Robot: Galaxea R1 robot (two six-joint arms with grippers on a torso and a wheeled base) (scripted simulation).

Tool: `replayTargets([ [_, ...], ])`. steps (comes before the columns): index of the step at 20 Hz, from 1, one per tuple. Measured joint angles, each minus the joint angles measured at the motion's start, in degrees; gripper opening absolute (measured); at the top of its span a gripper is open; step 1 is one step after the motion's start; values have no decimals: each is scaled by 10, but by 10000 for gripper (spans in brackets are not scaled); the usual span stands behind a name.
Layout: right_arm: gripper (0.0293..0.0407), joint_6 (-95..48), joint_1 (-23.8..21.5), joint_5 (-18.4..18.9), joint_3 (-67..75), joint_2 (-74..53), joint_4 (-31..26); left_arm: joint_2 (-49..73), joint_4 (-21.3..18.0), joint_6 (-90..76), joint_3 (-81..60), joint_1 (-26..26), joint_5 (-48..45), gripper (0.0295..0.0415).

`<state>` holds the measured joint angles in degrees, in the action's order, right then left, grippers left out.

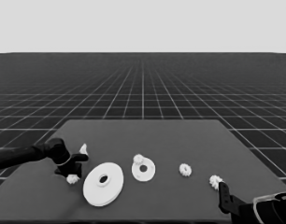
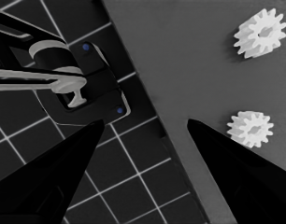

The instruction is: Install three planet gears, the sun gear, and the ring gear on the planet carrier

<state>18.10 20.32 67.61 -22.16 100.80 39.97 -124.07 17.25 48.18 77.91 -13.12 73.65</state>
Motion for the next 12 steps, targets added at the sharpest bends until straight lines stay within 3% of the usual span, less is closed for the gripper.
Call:
replayTargets([
  [4,385,0,0,0,0,0,0,0,0,0,0,0,0,312],
  [7,385,0,0,0,0,0,0,39,-68,15,-71,97,72,312],
  [12,385,0,0,0,0,0,0,42,-88,16,-77,123,89,312],
])
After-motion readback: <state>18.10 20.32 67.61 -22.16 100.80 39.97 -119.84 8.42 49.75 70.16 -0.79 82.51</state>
